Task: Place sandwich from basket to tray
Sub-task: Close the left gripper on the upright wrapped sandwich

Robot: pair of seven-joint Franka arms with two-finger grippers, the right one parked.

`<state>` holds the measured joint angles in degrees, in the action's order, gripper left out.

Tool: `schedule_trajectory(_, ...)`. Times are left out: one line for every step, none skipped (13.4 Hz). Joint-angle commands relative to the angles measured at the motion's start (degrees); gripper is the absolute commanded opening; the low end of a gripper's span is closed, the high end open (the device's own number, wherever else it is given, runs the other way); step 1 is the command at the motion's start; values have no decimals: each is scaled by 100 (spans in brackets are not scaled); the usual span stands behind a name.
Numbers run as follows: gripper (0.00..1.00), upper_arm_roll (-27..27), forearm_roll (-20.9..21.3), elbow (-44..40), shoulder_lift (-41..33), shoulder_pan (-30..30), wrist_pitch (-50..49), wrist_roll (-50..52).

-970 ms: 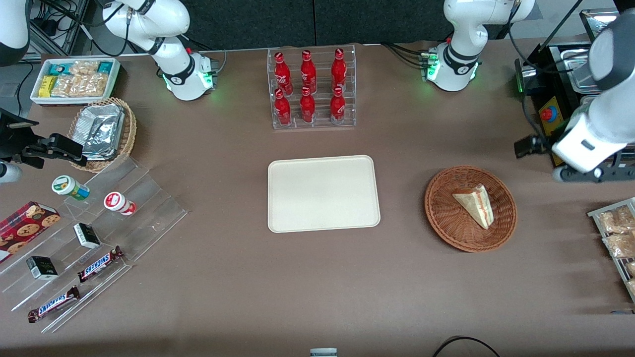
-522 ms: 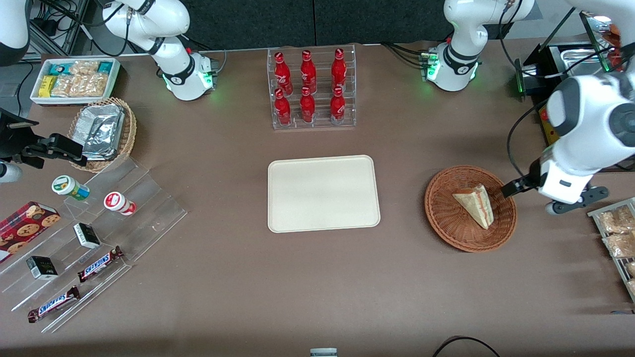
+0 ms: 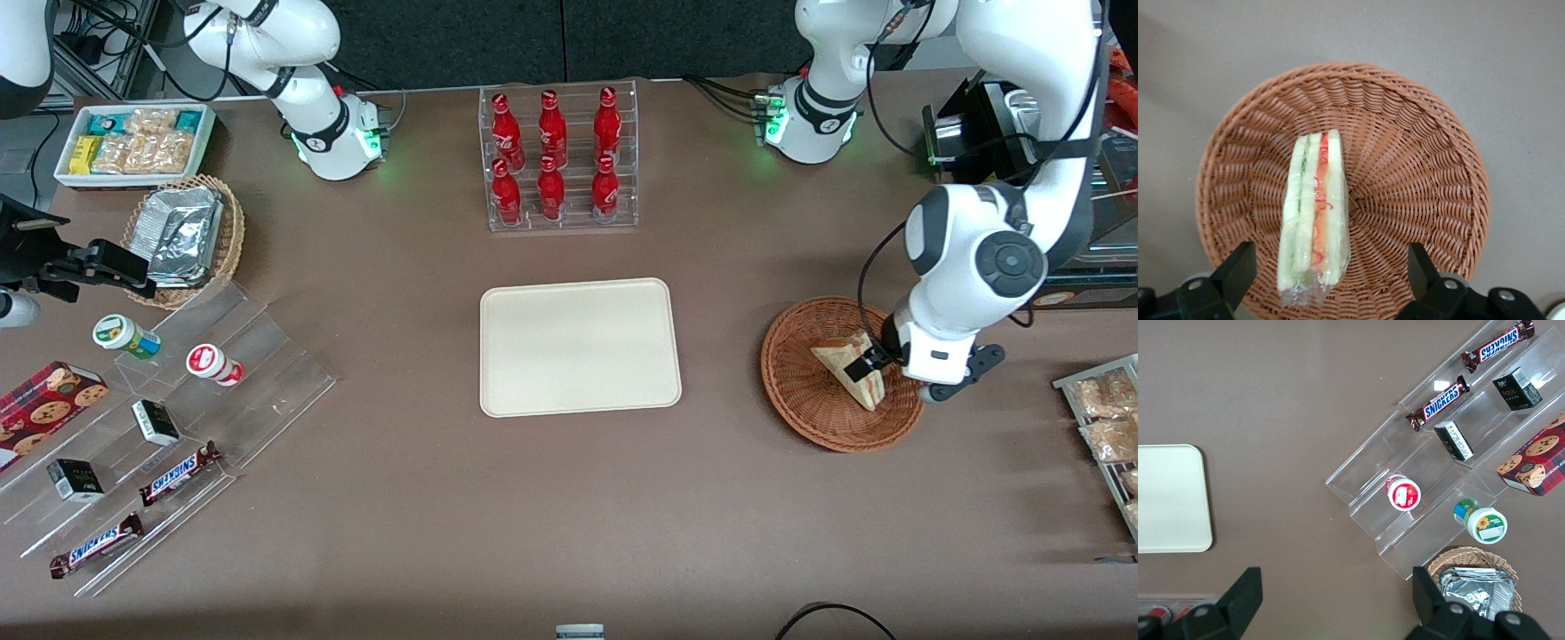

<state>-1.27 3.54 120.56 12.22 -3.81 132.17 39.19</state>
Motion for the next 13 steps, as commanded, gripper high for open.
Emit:
schedule_trajectory(100,30,15,406,-61,-14,396,106)
schedule_trajectory(100,30,41,468,-44,-14,423,106)
schedule_trajectory(100,39,41,494,-53,-6,415,106)
schedule_trajectory(100,39,41,529,-53,3,414,115)
schedule_trajectory(100,39,41,547,-44,3,414,115)
schedule_trajectory(100,39,50,573,-26,3,414,115)
schedule_trajectory(100,39,50,591,9,3,423,115)
schedule_trajectory(100,39,41,583,96,3,493,115)
schedule_trajectory(100,39,41,582,184,3,563,115)
schedule_trajectory(100,48,50,591,246,3,651,115)
schedule_trajectory(100,39,50,600,255,3,669,115)
schedule_trajectory(100,39,59,609,264,3,669,115)
schedule_trajectory(100,48,68,644,264,3,669,115)
